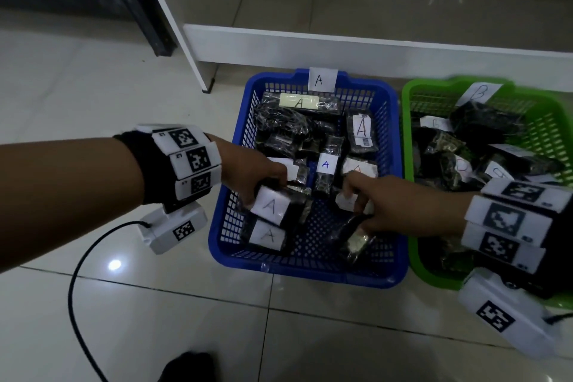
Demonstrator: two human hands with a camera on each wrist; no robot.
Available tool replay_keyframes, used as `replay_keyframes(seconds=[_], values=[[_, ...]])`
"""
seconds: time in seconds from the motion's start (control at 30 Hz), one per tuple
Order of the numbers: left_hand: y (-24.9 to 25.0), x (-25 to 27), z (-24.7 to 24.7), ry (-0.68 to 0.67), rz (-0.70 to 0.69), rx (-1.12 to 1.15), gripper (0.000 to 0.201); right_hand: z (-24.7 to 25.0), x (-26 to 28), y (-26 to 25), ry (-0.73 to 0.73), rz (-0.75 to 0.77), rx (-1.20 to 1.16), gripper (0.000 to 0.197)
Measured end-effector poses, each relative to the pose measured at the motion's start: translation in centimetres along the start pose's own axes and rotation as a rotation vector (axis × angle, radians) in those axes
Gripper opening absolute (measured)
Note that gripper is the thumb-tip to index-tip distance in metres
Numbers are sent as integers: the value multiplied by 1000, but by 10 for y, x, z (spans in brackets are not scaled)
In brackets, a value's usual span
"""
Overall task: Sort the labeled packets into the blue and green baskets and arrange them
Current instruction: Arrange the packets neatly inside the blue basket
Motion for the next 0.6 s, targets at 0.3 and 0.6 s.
replay_keyframes(seconds=[0.3,0.6], values=[[72,-8,37,334,-79,-361,25,97,14,45,424,-170,-299,10],[120,-45,31,750,-172,-497,27,94,18,64,483,-234,-307,22]])
Point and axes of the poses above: each hand's wrist, its own x-axis away from the middle knuckle, its own z-axis out of the back of the hand, y = z × x, the point moved 9 cm from there along -x, towards the middle knuckle
